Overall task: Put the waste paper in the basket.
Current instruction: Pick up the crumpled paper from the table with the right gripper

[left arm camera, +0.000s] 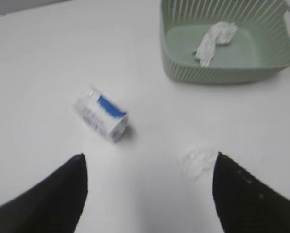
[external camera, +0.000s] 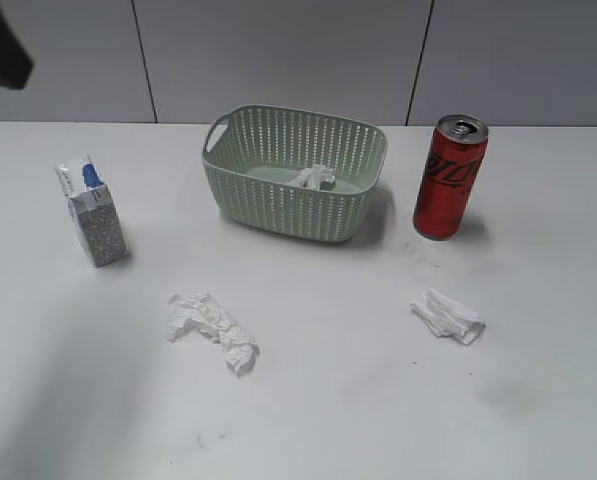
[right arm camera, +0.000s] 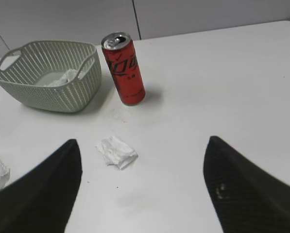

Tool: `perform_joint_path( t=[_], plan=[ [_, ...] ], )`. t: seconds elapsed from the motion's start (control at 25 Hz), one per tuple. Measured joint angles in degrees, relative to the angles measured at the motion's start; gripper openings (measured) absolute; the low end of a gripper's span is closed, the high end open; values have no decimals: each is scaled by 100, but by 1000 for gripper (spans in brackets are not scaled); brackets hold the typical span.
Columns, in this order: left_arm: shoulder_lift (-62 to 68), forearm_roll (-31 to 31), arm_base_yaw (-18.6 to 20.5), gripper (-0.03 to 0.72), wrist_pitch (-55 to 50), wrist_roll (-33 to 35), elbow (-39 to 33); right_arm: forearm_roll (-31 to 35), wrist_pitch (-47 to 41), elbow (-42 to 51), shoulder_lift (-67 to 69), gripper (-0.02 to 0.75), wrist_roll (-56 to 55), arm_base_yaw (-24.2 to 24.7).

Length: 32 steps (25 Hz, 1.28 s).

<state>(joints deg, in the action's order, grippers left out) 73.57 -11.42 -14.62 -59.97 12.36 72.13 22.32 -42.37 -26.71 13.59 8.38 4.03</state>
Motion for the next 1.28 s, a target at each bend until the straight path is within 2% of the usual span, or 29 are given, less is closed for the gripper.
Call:
perform_joint_path(
  t=[0.12,0.32,0.68,0.8,1.16,1.28],
  plan=[
    [-333,285,471,592,-531,0,-129,0,18,-226,757,589,296,0],
    [-1190,506,1065,592,-575,0,-715,109,5,-702,2210,589,636,0],
    [-3304,571,1142,592,-56,0,-2216,420,17,-1447,4559,589,1445,-70],
    [-4140,560,1142,592,95,0,-2755,393,117,-1601,5025,589,1478,-438],
    [-6313,307,1142,591,87,-28,-3681,-480,896,-1885,6631,589,810,-2268],
    [-6834,314,1142,591,72,-441,-3838,-632,1163,-1956,7217,589,731,-2641]
  ],
)
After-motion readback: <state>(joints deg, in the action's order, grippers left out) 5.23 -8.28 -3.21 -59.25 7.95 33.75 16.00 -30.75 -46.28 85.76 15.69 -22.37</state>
